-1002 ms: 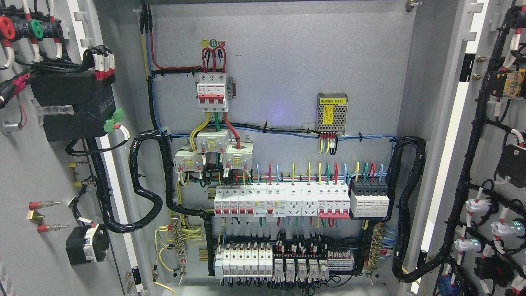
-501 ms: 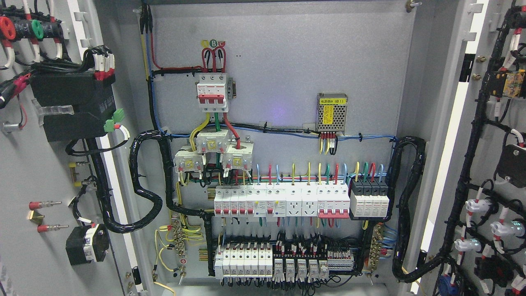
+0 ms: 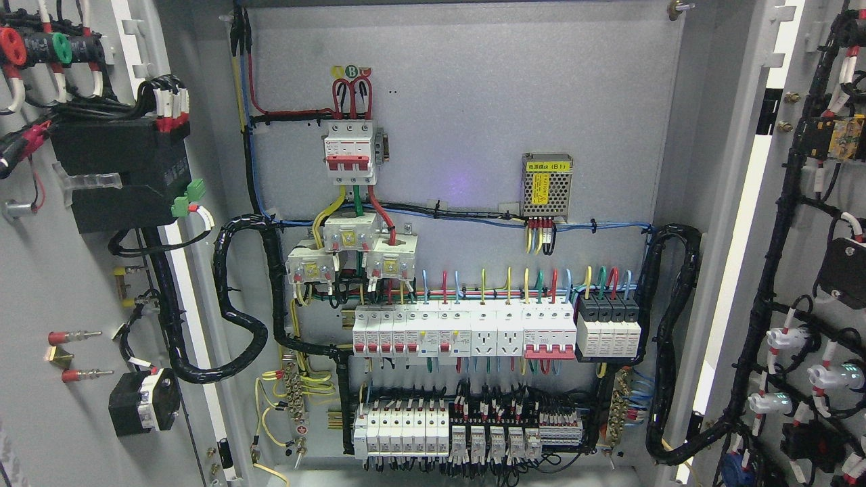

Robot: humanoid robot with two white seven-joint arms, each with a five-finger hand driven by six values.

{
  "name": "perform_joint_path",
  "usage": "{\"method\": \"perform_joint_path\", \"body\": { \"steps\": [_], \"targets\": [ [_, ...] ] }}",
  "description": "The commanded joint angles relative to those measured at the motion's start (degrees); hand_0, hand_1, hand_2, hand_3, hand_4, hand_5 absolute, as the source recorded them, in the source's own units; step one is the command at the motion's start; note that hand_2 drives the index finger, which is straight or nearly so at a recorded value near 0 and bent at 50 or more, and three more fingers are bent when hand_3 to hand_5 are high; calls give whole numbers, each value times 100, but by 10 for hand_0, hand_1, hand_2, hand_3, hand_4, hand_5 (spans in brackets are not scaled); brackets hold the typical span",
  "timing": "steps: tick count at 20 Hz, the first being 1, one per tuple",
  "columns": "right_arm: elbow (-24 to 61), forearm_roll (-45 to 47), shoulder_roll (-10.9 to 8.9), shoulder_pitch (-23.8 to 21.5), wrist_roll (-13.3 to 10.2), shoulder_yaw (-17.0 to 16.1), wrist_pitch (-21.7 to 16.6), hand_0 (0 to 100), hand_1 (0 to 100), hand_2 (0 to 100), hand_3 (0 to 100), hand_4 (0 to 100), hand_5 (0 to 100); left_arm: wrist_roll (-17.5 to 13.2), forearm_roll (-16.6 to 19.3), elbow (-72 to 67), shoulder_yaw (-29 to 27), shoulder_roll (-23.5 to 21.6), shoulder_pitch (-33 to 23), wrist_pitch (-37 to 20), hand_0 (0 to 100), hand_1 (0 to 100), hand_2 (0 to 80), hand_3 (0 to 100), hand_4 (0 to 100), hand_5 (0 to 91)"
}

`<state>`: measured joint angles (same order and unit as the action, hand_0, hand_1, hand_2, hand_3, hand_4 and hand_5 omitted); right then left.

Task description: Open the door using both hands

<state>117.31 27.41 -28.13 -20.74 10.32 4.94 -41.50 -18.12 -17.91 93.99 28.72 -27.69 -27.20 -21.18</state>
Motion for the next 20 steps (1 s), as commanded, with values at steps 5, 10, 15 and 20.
{"method": "perform_joint_path", "body": {
  "steps": [5, 10, 15, 20],
  "targets": [
    [125, 37, -448, -220, -109, -204, -77, 0, 0, 0, 0, 0, 0, -16, 33, 472, -1052, 702, 514, -36, 0, 0, 0, 0, 42, 0],
    [125, 72, -518, -220, -109, -195, -130, 0, 0, 0, 0, 0, 0, -16, 287, 489, -1403, 1484, 514, -44, 0, 0, 0, 0, 42, 0],
    [117, 116, -649, -193, -91, -186, -139, 0, 0, 0, 0, 0, 0, -16, 859, 507, -1527, 2144, 461, -44, 0, 0, 0, 0, 42, 0],
    [125, 503, -895, -185, -65, -186, -139, 0, 0, 0, 0, 0, 0, -16, 1106, 665, -1562, 2513, 444, -44, 0, 0, 0, 0, 42, 0]
  ]
}}
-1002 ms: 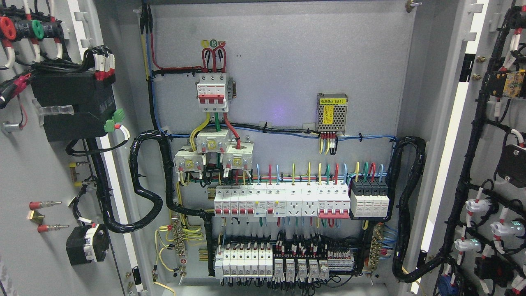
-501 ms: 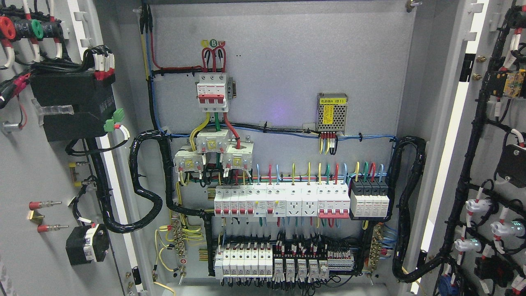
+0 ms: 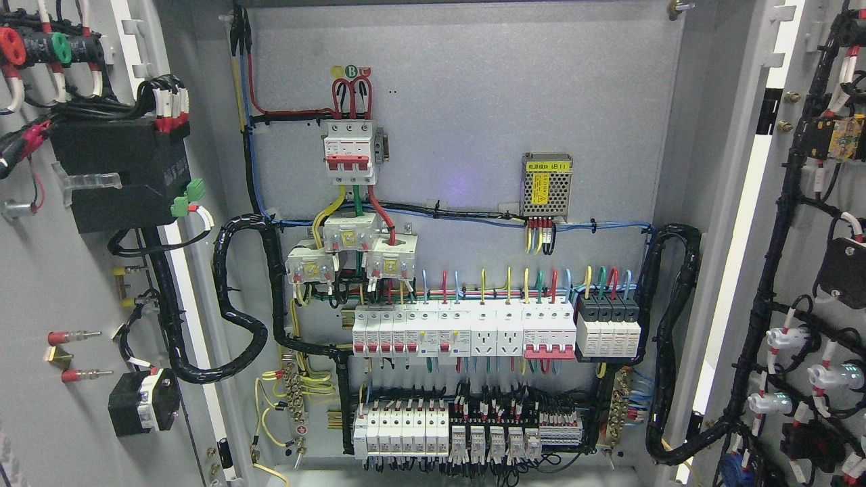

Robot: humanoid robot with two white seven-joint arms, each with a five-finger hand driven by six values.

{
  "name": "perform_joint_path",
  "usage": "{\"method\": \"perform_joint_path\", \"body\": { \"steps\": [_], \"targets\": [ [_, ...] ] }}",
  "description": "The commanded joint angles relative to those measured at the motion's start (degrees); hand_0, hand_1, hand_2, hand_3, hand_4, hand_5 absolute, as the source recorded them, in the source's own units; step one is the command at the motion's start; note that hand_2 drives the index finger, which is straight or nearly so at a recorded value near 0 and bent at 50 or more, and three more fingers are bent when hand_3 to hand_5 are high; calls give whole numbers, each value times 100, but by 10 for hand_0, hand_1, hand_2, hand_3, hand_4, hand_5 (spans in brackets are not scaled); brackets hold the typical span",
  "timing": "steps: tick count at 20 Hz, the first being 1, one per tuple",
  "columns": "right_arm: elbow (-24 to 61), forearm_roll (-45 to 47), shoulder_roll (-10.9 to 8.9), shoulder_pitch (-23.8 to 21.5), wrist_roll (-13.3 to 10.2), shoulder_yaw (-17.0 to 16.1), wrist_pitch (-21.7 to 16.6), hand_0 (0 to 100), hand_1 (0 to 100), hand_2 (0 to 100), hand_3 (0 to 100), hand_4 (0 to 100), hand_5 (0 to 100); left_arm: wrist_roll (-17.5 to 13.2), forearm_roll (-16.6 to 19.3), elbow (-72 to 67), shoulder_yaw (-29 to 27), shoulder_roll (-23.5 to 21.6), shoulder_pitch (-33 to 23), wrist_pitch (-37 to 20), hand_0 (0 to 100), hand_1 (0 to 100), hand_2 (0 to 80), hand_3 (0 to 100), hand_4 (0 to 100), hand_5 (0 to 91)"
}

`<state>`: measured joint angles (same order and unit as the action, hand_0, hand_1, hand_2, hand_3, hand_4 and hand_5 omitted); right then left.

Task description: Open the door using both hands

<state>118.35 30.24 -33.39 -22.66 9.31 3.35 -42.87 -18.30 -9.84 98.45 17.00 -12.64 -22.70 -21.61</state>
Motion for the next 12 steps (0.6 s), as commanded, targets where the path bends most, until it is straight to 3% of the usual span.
{"method": "perform_joint_path", "body": {
  "steps": [1, 6, 12],
  "targets": [
    [21, 228, -423, 7, 35, -36, -2, 0, 0, 0, 0, 0, 0, 2, 298, 271, -390, 1053, 2, -1, 0, 0, 0, 0, 42, 0],
    [21, 228, -528, 16, 44, -28, 15, 0, 0, 0, 0, 0, 0, 2, 421, 412, -496, 1132, 72, -220, 0, 0, 0, 0, 42, 0],
    [12, 237, -564, 42, 53, 16, 50, 0, 0, 0, 0, 0, 0, 11, 694, 421, -601, 1229, 178, -1187, 0, 0, 0, 0, 42, 0]
  ]
}}
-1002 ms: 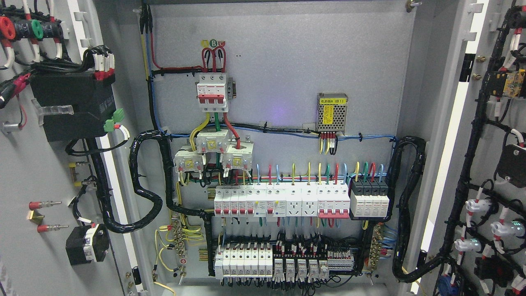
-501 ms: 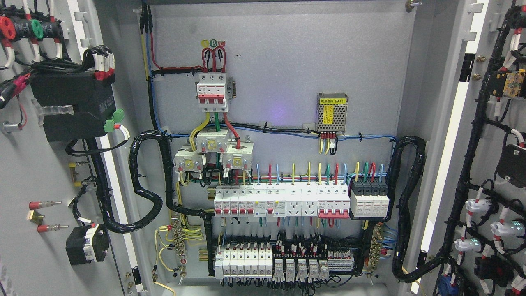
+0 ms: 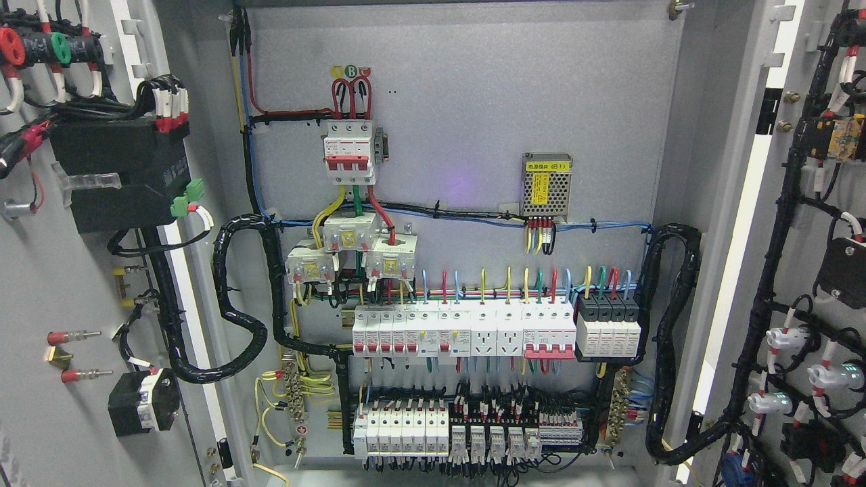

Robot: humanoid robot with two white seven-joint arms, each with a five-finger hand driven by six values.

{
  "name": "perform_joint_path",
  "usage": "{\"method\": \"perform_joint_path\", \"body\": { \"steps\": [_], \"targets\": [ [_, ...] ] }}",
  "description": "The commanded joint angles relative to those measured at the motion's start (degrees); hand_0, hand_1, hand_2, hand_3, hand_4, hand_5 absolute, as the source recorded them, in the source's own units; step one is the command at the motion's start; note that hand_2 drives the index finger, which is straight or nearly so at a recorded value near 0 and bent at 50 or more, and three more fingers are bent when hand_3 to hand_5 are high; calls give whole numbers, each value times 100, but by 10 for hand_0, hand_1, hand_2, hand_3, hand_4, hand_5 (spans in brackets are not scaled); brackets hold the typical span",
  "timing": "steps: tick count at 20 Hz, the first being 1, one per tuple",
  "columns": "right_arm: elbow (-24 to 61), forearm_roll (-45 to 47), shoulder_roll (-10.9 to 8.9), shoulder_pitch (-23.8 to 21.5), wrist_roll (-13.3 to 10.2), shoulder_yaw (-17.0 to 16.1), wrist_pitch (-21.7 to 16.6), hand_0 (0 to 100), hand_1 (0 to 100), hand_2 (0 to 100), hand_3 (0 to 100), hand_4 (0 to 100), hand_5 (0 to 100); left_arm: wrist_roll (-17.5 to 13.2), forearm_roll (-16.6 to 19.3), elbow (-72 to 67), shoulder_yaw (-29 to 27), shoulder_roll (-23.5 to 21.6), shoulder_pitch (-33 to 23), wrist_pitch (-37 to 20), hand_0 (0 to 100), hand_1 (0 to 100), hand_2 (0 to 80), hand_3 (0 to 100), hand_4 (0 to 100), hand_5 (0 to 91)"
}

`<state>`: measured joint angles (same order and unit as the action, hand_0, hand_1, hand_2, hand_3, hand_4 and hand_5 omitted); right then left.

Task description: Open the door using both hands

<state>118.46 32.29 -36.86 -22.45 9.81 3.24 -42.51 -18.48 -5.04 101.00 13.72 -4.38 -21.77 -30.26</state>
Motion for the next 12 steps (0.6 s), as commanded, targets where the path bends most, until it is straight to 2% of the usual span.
{"method": "perform_joint_path", "body": {
  "steps": [1, 12],
  "targets": [
    [1, 31, -225, 39, -5, 36, 24, 0, 0, 0, 0, 0, 0, 28, 205, 175, -317, 420, 111, -323, 0, 0, 0, 0, 42, 0],
    [1, 40, -225, 224, -5, 62, 85, 0, 0, 0, 0, 0, 0, 28, 196, 491, -810, 535, 279, -384, 0, 0, 0, 0, 42, 0]
  ]
}}
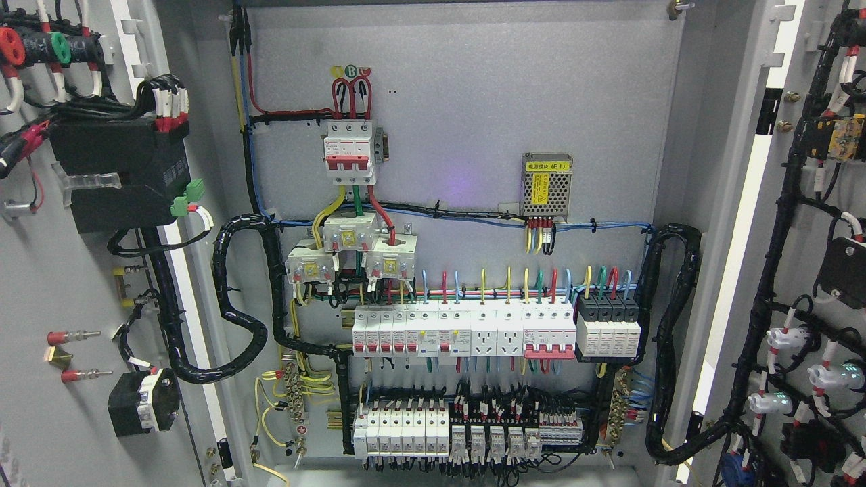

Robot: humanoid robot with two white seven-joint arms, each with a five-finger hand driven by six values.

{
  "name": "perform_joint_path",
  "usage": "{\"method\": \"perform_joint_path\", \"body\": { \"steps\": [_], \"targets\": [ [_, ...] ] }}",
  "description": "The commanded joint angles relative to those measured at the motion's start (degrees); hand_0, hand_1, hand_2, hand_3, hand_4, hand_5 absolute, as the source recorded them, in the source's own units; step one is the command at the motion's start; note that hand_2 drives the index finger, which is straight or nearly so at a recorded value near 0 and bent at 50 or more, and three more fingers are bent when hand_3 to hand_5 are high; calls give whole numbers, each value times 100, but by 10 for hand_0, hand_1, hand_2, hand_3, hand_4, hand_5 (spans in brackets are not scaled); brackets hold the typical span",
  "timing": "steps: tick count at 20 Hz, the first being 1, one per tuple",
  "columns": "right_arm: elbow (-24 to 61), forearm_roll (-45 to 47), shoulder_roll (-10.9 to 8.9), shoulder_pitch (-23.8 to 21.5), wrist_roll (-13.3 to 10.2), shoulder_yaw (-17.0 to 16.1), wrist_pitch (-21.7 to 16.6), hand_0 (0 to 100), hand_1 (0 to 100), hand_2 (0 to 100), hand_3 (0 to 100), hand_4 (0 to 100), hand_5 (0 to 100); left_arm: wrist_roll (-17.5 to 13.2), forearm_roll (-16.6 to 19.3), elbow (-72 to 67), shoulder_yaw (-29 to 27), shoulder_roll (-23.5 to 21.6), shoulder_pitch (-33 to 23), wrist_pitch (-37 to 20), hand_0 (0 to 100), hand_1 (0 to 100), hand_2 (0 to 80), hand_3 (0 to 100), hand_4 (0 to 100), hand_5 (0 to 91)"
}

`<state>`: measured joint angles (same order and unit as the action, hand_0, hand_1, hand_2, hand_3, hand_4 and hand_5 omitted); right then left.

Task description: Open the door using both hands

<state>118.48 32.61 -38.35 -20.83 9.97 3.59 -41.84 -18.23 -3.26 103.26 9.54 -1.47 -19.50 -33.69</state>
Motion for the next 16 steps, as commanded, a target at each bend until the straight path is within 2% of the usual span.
{"method": "perform_joint_path", "body": {
  "steps": [1, 8, 16],
  "targets": [
    [-9, 9, -85, 70, -21, 28, 18, 0, 0, 0, 0, 0, 0, 4, 10, 265, -426, 235, 51, -128, 0, 0, 0, 0, 42, 0],
    [-9, 404, -349, 96, -13, 36, 18, 0, 0, 0, 0, 0, 0, 4, -262, 238, -567, 182, 34, -963, 0, 0, 0, 0, 42, 0],
    [-9, 396, -358, 79, -13, 72, 18, 0, 0, 0, 0, 0, 0, 4, -438, 238, -962, 182, 69, -1034, 0, 0, 0, 0, 42, 0]
  ]
}}
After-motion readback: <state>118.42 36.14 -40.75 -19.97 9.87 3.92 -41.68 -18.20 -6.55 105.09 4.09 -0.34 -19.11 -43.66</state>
